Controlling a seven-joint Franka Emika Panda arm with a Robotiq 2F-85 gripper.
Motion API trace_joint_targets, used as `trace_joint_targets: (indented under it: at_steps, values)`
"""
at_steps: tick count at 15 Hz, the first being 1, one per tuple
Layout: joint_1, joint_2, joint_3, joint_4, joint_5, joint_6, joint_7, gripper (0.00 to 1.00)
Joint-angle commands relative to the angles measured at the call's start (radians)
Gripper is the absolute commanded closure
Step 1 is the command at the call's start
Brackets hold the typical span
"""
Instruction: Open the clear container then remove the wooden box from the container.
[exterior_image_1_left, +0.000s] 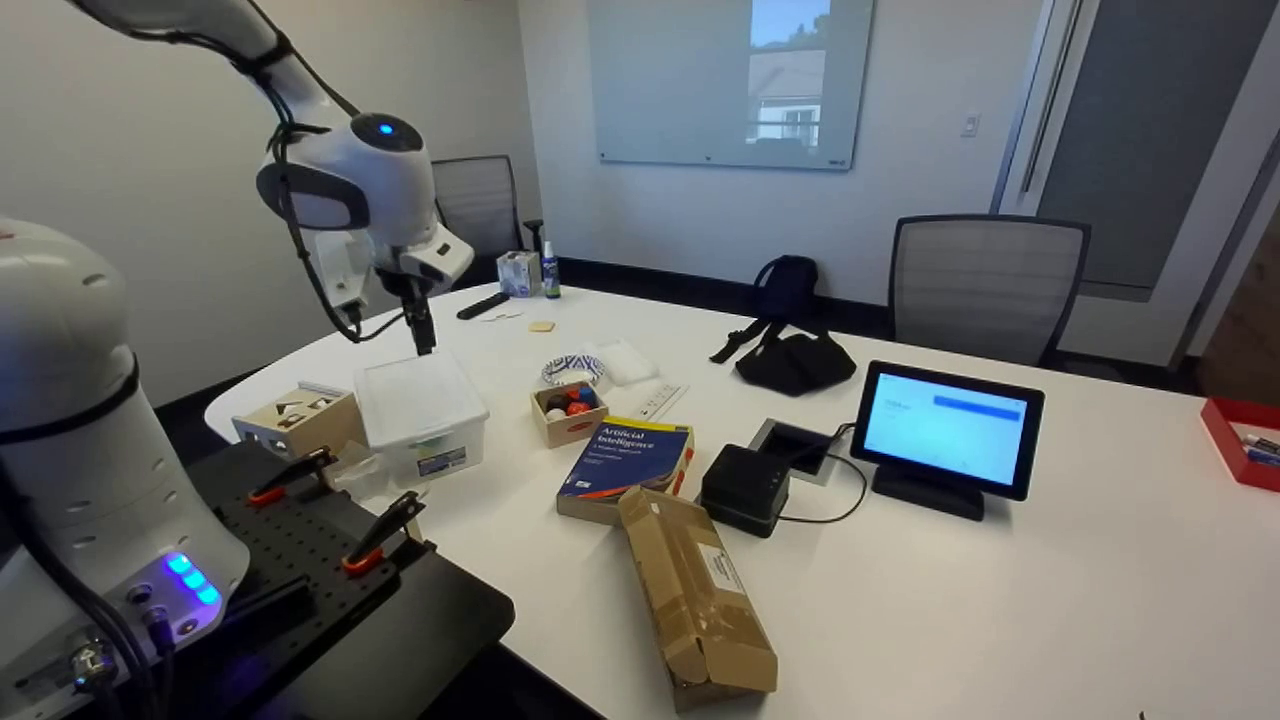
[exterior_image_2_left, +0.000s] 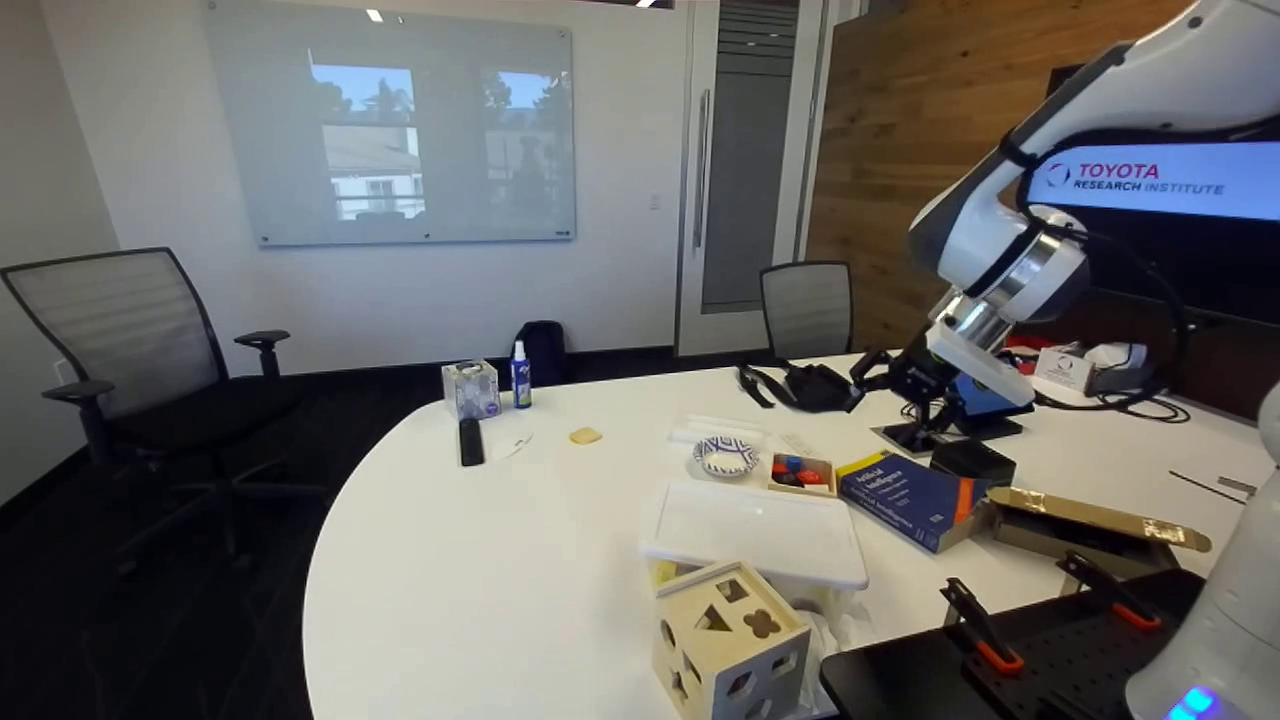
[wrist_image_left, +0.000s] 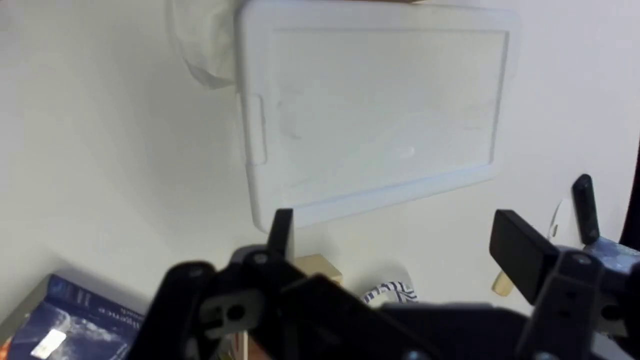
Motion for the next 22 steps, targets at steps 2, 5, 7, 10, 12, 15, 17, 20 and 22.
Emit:
trace_joint_targets:
  at_steps: [2, 5, 7, 10, 12, 15, 17, 20, 22]
  values:
    - [0.015, 0.163, 0.000, 0.001, 0.283, 0.041, -0.259, 0.00]
    - [0.006, 0.241, 0.003, 0.003, 0.497, 0.045, -0.475, 0.00]
    - [0.000, 0.285, 0.001, 0.005, 0.633, 0.041, -0.613, 0.00]
    - [0.000, 0.347, 0.000, 0.006, 0.792, 0.038, -0.768, 0.00]
    - [0.005, 0.404, 0.000, 0.026, 0.882, 0.033, -0.853, 0.00]
    - [0.014, 0.494, -0.001, 0.075, 0.998, 0.022, -0.962, 0.00]
    - [0.020, 0.547, -0.003, 0.110, 1.059, 0.017, -1.019, 0.00]
    - [0.031, 0.615, -0.001, 0.160, 1.115, 0.008, -1.064, 0.00]
    - [0.032, 0.638, 0.007, 0.180, 1.126, -0.001, -1.064, 0.00]
